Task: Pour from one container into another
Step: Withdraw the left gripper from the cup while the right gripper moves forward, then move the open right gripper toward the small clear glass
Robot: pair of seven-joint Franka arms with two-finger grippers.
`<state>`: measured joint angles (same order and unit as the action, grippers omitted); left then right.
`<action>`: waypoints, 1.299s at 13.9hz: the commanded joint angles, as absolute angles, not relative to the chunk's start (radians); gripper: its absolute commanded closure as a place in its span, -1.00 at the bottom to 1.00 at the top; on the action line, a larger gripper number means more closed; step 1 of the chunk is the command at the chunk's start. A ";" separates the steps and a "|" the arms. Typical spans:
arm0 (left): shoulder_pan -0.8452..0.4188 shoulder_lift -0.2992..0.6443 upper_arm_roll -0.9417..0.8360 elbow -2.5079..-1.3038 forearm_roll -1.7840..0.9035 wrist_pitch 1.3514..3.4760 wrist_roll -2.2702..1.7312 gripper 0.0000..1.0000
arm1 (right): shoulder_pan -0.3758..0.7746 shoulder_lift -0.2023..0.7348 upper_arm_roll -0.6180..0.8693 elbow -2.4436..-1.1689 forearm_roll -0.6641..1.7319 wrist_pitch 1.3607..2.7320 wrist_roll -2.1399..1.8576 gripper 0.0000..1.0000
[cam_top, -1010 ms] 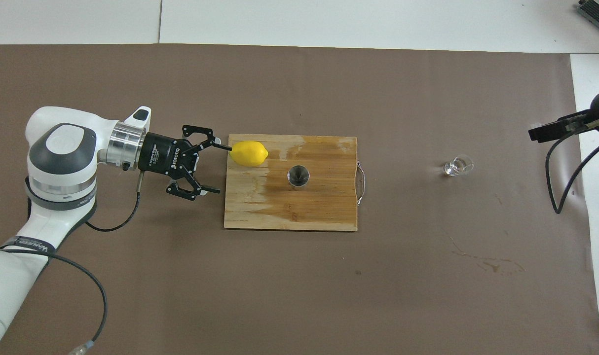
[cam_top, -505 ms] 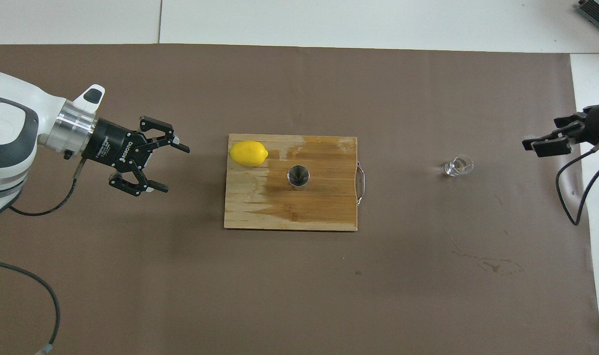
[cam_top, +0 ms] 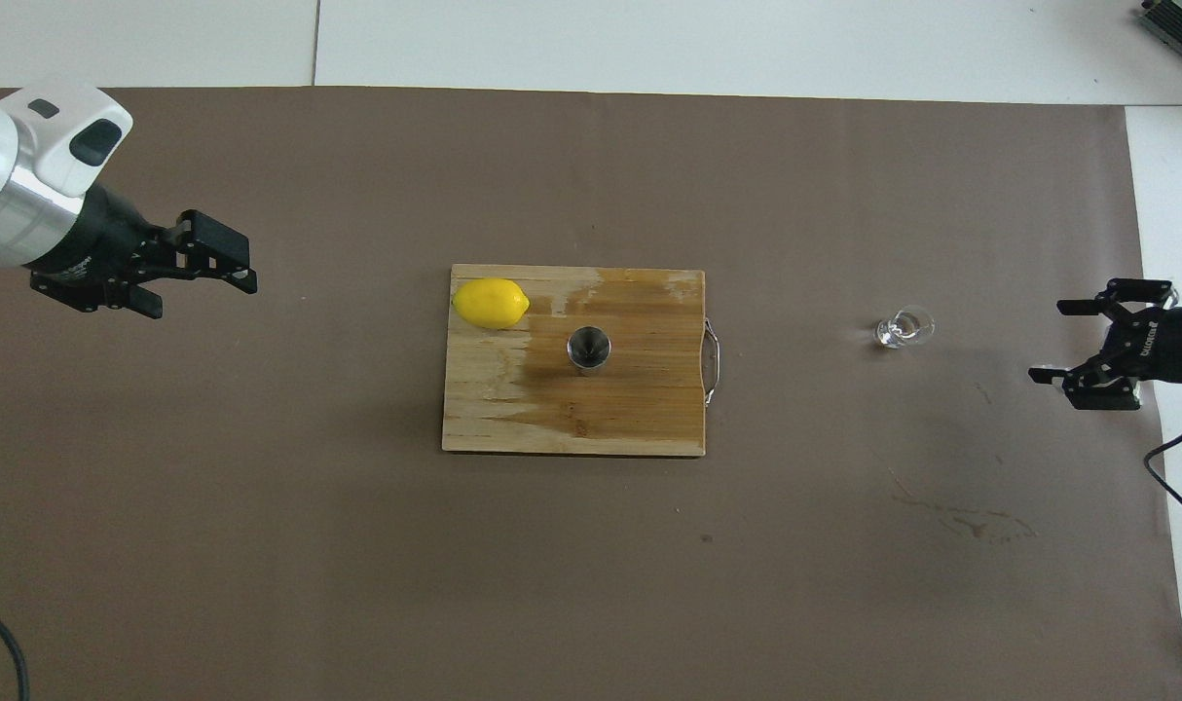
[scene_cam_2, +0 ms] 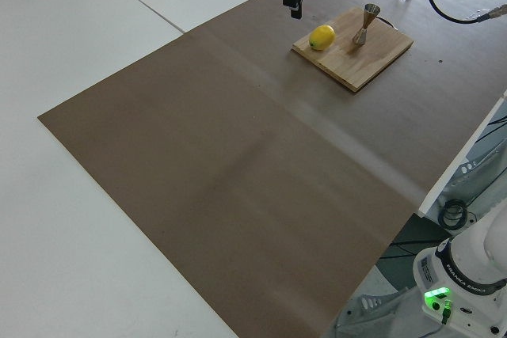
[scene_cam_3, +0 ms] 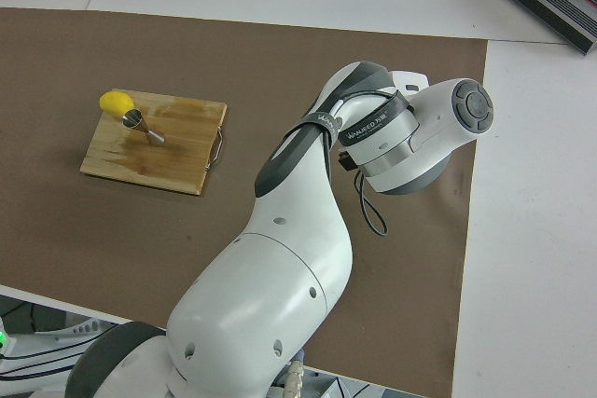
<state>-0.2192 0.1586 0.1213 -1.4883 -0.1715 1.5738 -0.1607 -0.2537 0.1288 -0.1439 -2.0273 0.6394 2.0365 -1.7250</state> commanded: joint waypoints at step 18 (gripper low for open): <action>-0.167 -0.094 0.146 -1.723 0.005 1.491 0.098 -1.00 | -0.199 0.371 -0.164 -2.023 1.097 2.000 -2.273 -1.00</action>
